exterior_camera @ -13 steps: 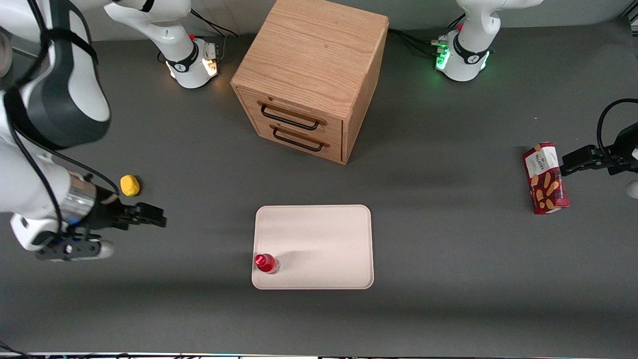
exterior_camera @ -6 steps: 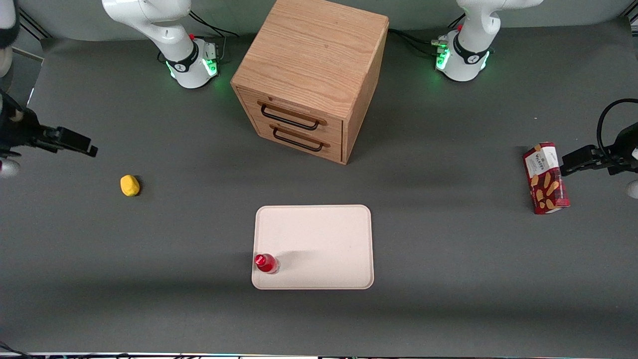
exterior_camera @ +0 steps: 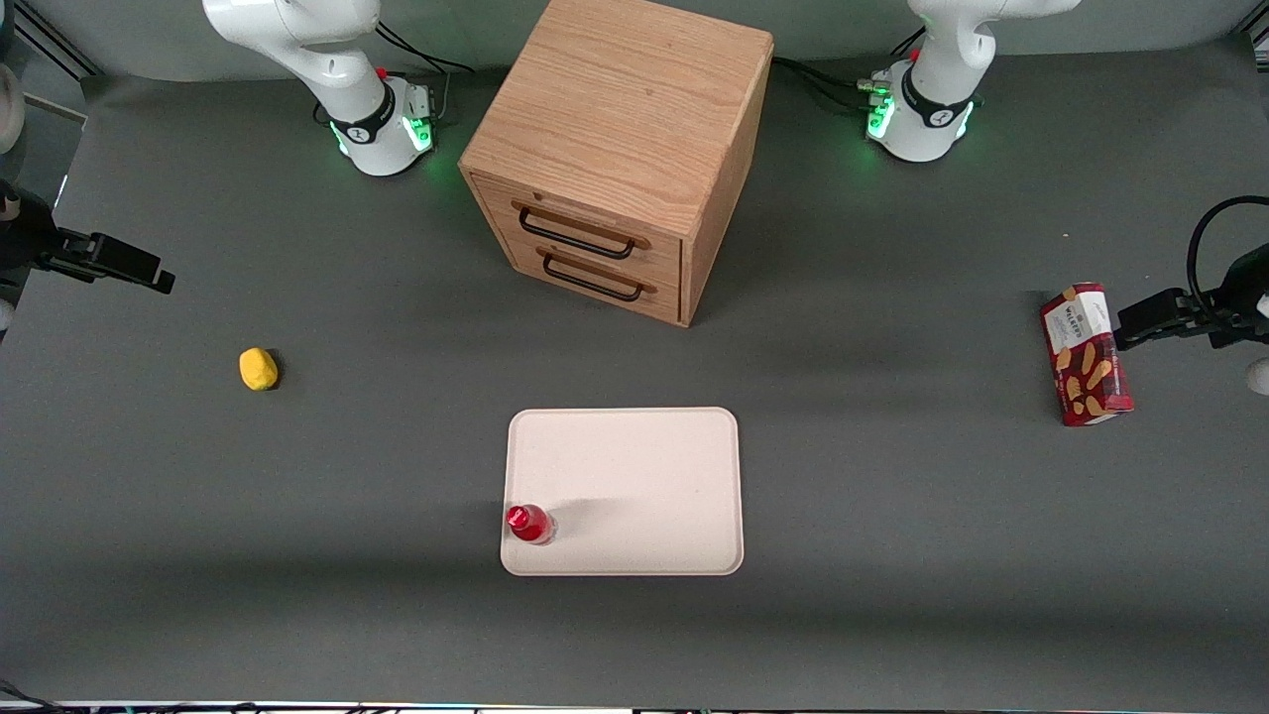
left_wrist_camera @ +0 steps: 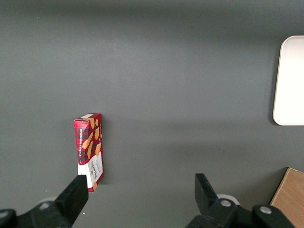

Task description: Place coke bottle on tray

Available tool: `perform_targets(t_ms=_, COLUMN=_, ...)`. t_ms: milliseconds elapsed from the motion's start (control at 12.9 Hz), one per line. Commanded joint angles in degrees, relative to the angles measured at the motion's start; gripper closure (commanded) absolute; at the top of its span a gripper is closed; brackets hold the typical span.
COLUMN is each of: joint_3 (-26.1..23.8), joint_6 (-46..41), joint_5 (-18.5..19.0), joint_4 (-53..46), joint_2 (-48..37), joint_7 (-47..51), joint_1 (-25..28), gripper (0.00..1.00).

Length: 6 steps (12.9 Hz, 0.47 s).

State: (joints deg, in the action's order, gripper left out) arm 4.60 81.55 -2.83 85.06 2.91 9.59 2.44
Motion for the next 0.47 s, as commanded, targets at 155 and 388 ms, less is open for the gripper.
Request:
perform_targets(t_ms=155, joint_3=-0.12, joint_6=1.86, joint_5=1.16, joint_4=-0.51, joint_2=2.62, joint_7=-0.54, joint_1=0.64, gripper=0.0)
perform_targets(t_ms=388, joint_3=-0.12, joint_6=3.61, joint_5=1.16, joint_4=-0.51, joint_2=3.41, joint_7=-0.63, joint_1=0.64, gripper=0.0)
